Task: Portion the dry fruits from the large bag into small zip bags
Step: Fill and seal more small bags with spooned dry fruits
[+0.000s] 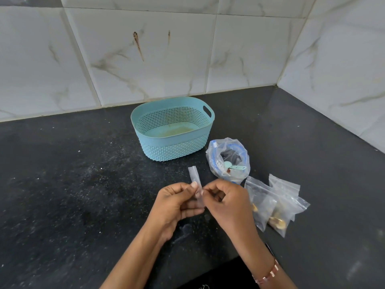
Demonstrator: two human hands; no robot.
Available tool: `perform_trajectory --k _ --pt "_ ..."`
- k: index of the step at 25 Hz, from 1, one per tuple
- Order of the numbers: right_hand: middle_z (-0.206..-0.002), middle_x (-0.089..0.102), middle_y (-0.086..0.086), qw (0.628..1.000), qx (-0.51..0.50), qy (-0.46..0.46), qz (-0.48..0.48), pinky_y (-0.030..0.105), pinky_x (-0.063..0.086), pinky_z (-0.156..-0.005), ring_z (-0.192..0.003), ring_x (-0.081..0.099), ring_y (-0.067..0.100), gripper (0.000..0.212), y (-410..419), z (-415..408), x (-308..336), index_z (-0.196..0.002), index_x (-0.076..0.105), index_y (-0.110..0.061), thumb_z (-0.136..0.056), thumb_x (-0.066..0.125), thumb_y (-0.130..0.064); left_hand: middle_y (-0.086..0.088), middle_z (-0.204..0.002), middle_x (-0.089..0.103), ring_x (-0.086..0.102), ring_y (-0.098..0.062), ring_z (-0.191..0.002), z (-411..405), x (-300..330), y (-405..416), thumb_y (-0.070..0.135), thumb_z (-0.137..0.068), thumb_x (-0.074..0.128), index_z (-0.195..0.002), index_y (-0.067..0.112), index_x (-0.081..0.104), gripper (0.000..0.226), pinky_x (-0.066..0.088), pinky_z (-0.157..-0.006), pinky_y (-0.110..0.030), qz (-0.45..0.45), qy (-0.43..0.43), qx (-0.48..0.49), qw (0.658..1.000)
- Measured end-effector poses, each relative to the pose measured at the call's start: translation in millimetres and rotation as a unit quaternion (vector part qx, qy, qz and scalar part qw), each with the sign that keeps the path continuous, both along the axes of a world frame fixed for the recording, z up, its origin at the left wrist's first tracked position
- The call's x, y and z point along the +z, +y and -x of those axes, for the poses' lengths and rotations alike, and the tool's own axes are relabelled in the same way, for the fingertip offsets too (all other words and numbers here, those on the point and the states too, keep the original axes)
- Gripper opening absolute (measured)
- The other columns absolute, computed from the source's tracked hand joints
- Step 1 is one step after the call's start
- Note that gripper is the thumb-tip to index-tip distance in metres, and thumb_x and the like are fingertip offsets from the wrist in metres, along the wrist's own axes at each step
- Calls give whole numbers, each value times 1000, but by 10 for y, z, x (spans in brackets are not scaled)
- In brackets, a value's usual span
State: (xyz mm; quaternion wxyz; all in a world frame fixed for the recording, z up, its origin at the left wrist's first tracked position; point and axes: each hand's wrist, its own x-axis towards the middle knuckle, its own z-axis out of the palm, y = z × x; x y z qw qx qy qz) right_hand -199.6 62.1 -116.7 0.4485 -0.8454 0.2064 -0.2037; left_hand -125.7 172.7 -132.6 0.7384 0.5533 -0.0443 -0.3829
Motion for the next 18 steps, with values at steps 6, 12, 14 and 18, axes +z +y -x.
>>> perform_trajectory --k 6,12,14,18 --pt "-60 65 -4 1000 -6 10 -3 18 46 -53 -59 57 9 6 -61 -1 37 -75 70 -14 -79 67 -13 -10 -65 71 67 -13 -57 -52 78 -63 15 -74 68 -75 8 72 8 59 -61 -28 -26 -36 -3 999" --pt "-60 64 -6 999 -38 -20 -33 20 48 -49 -50 56 2 7 -124 -88 60 -73 68 -20 -79 69 -23 -4 -54 64 61 -11 -52 -27 120 -159 8 -79 68 -70 6 70 9 58 -59 -29 -65 -138 14 988" --pt "-56 64 -7 999 -39 -16 -25 26 49 -48 -48 55 6 15 -165 -120 59 -66 65 -25 -80 68 -20 -3 -53 63 60 -11 -51 -22 128 -177 6 -77 69 -69 7 70 9 58 -59 -28 -64 -151 16 986" --pt "-57 63 -5 999 -34 -11 39 21 45 -51 -51 55 9 17 -218 -164 41 -66 66 -16 -83 65 -16 -2 -51 62 59 -10 -48 -42 115 -208 7 -77 70 -69 6 68 8 57 -57 -28 -70 -153 41 985"
